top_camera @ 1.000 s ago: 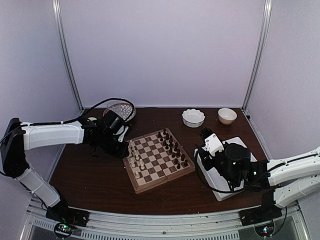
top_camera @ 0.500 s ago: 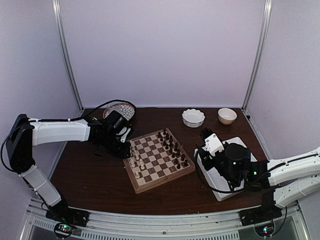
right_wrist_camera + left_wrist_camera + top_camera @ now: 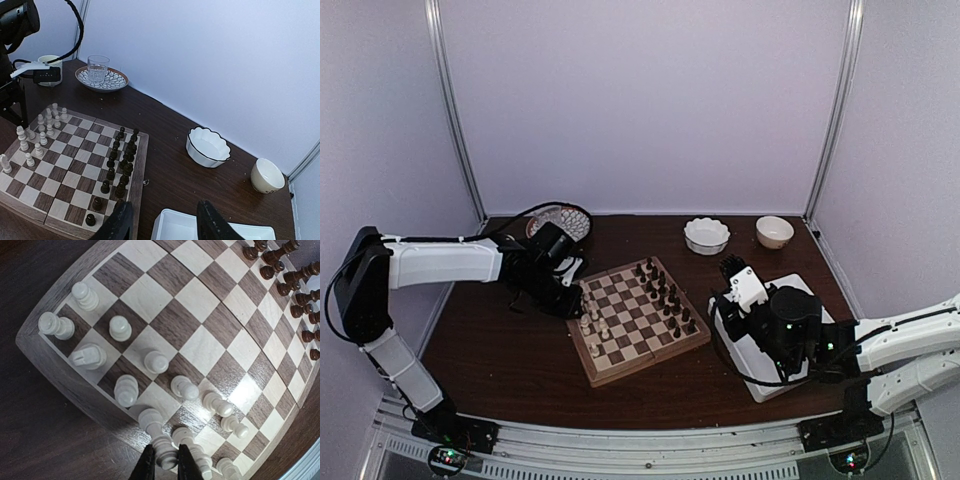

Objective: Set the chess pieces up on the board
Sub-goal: Place the queen at d1.

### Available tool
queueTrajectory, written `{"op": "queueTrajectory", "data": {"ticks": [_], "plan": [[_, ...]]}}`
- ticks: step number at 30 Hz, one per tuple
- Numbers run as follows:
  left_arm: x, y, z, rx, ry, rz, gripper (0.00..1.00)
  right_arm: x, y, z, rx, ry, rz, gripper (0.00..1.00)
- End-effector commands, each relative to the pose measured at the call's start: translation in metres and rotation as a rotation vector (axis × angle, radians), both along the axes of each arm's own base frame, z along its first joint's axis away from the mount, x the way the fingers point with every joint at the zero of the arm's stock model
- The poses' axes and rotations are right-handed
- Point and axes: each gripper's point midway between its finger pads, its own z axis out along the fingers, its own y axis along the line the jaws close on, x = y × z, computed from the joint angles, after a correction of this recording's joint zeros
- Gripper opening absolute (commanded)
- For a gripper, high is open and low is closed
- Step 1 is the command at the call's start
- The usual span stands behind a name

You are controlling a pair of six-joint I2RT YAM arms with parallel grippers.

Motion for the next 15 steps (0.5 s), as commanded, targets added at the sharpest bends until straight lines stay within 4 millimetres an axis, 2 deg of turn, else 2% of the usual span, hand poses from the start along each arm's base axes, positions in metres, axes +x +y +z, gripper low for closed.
{"op": "queueTrajectory", "data": {"ticks": [1,9,15], "plan": [[0.0105,-0.0073,0.0087,-0.027,-0.024,-0.011,0.08,-0.0008,-0.0025,0.0011,0.015,0.002,0.002,0.45],[0.0126,-0.0076,0.0081,-0.020,-0.026,-0.009,0.08,-0.0009,-0.0024,0.0005,0.015,0.004,0.004,0.45],[0.0130,-0.0050,0.0084,-0.004,-0.030,-0.008,0.21,-0.0011,-0.0025,0.0005,0.014,0.004,0.004,0.45]]}}
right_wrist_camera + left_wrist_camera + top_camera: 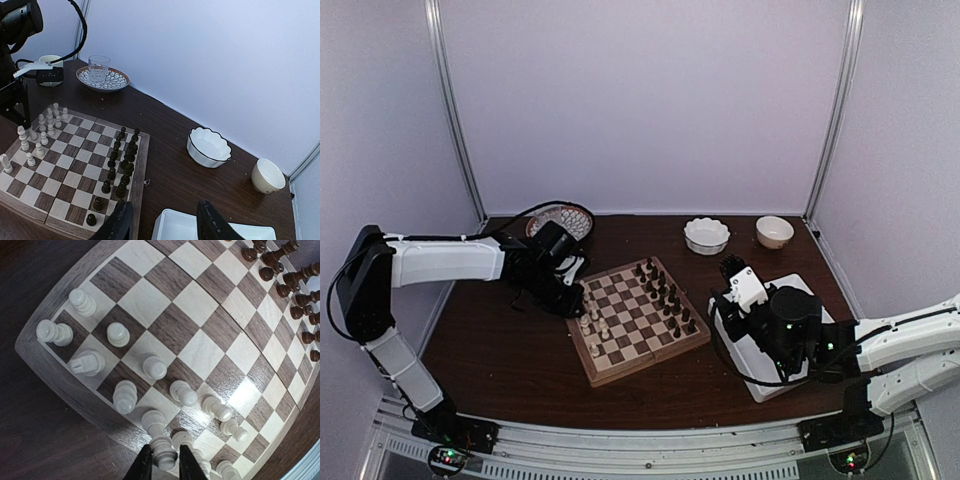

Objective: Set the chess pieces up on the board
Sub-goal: Place the queen at d1.

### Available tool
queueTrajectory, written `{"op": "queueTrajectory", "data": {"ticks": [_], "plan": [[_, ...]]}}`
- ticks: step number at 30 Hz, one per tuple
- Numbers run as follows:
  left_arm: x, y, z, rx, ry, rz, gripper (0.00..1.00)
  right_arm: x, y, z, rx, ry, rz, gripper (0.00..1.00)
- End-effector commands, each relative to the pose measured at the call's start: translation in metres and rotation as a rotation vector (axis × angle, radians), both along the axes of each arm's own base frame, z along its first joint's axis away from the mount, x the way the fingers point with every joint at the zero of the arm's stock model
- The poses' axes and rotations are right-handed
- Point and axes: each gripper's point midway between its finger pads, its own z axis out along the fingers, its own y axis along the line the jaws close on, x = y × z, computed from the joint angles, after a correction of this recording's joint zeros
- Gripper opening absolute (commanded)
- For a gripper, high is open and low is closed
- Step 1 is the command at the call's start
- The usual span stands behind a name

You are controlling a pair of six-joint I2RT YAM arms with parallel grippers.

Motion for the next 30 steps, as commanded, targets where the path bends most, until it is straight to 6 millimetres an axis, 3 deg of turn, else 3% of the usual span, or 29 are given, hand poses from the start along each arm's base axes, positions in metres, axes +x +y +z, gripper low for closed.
{"op": "queueTrajectory", "data": {"ticks": [1,12,21,30], "plan": [[0.0099,-0.0024,0.0080,-0.006,-0.027,-0.002,0.22,-0.0006,-0.0033,0.0008,0.014,0.002,-0.001,0.46],[0.0103,-0.0018,0.0100,-0.004,-0.032,-0.003,0.24,-0.0008,-0.0026,-0.0001,0.011,0.004,0.001,0.46],[0.0107,-0.0018,0.0088,-0.001,-0.031,-0.003,0.15,-0.0003,-0.0023,-0.0004,0.010,0.005,0.000,0.46],[0.0117,-0.0019,0.0082,0.003,-0.034,-0.006,0.14,-0.0008,-0.0025,0.0001,0.011,0.005,0.002,0.46]]}}
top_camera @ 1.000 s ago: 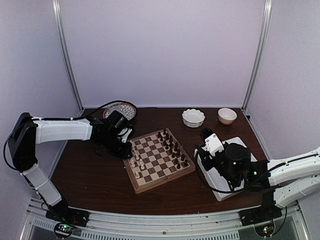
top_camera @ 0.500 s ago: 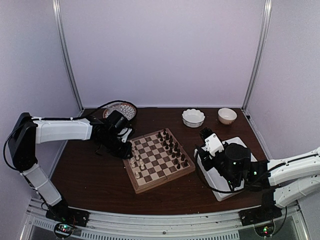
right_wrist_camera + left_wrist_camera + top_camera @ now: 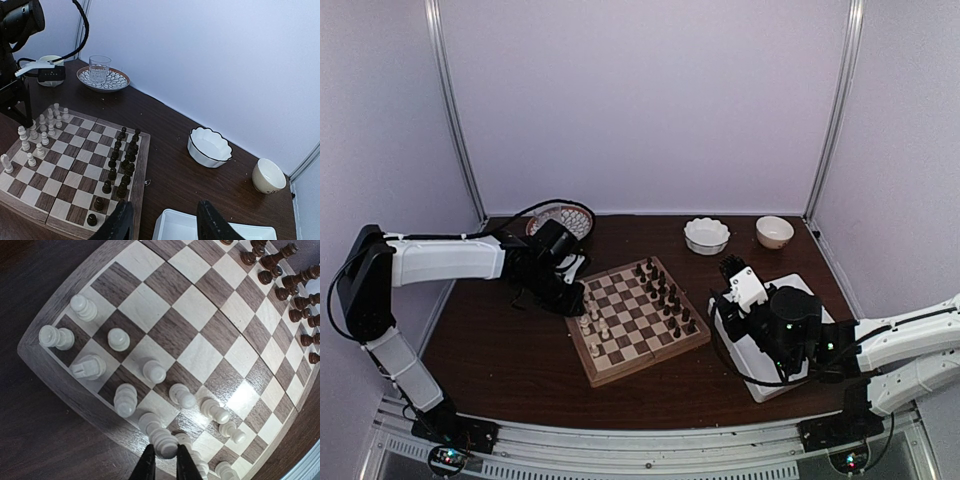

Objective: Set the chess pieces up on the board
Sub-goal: Place the queen at d1, then adjust the queen at d1.

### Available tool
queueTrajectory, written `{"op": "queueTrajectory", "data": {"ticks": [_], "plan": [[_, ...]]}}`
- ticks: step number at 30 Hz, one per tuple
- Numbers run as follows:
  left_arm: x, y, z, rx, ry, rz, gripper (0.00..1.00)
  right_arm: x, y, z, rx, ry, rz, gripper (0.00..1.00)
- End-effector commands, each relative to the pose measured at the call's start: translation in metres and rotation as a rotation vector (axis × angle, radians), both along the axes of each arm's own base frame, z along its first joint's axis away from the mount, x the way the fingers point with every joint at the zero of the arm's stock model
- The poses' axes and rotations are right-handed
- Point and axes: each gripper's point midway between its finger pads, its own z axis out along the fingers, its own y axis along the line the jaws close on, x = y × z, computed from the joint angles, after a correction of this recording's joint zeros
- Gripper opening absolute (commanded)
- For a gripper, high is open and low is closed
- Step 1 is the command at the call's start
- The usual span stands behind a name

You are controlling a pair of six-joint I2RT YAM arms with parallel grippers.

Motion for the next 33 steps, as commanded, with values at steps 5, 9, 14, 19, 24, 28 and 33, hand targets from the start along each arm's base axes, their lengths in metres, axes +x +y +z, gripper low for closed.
{"op": "queueTrajectory", "data": {"ticks": [5,9,14,19,24,28,33], "plan": [[0.009,0.001,0.007,0.003,-0.032,0.004,0.19,0.000,-0.003,0.000,0.009,0.004,-0.001,0.46],[0.009,0.003,0.012,0.004,-0.045,0.003,0.23,-0.001,-0.002,0.000,0.005,0.006,0.003,0.46],[0.010,0.007,0.023,0.003,-0.079,0.013,0.24,0.000,0.000,-0.002,-0.003,0.009,0.003,0.46],[0.009,0.009,0.037,-0.017,-0.108,0.017,0.27,0.001,0.000,-0.003,-0.010,0.012,-0.003,0.46],[0.006,0.009,0.051,-0.047,-0.126,0.020,0.29,0.001,-0.002,-0.001,-0.002,0.011,-0.007,0.46],[0.000,0.010,0.060,-0.071,-0.126,0.020,0.29,0.000,-0.004,0.001,0.002,0.010,-0.011,0.46],[-0.003,0.013,0.065,-0.081,-0.131,0.027,0.29,0.000,-0.006,0.002,0.006,0.010,-0.012,0.46]]}}
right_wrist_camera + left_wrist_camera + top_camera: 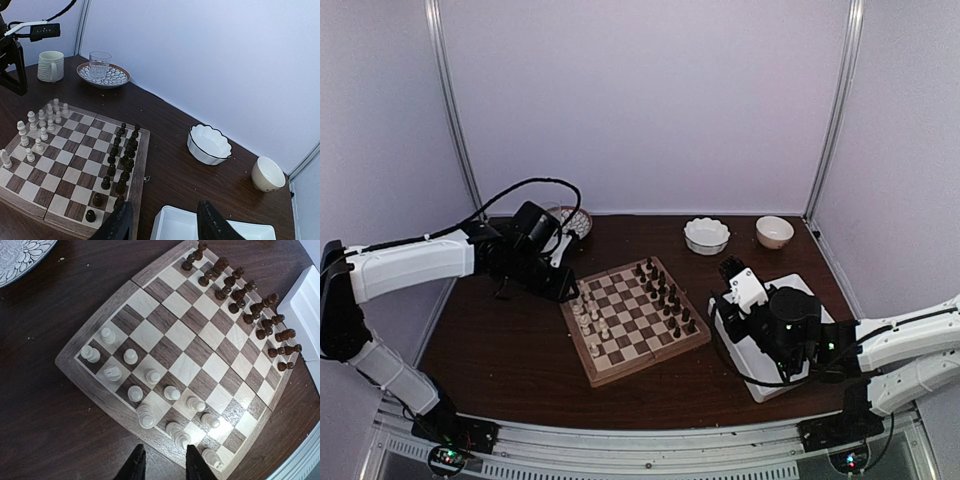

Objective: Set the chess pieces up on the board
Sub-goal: Adjust the queen at d1.

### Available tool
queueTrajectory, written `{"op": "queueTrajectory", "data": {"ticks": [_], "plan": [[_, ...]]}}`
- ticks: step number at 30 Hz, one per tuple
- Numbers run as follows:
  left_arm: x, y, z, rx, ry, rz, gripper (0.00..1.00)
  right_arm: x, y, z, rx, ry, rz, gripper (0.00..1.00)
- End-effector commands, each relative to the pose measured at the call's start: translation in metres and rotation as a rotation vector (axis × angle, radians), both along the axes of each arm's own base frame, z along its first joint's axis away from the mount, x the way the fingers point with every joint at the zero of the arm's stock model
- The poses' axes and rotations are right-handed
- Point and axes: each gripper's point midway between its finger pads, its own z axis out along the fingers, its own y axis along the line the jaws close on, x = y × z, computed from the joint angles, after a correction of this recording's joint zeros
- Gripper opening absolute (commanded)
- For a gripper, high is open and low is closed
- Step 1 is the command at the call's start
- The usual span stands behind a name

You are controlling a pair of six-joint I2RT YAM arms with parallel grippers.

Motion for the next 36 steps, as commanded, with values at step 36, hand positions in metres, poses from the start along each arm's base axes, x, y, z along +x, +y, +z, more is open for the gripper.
{"op": "queueTrajectory", "data": {"ticks": [36], "plan": [[-0.021,0.029,-0.034,-0.055,-0.003,0.078,0.00,0.024,-0.041,0.000,0.134,0.100,-0.115,0.47]]}}
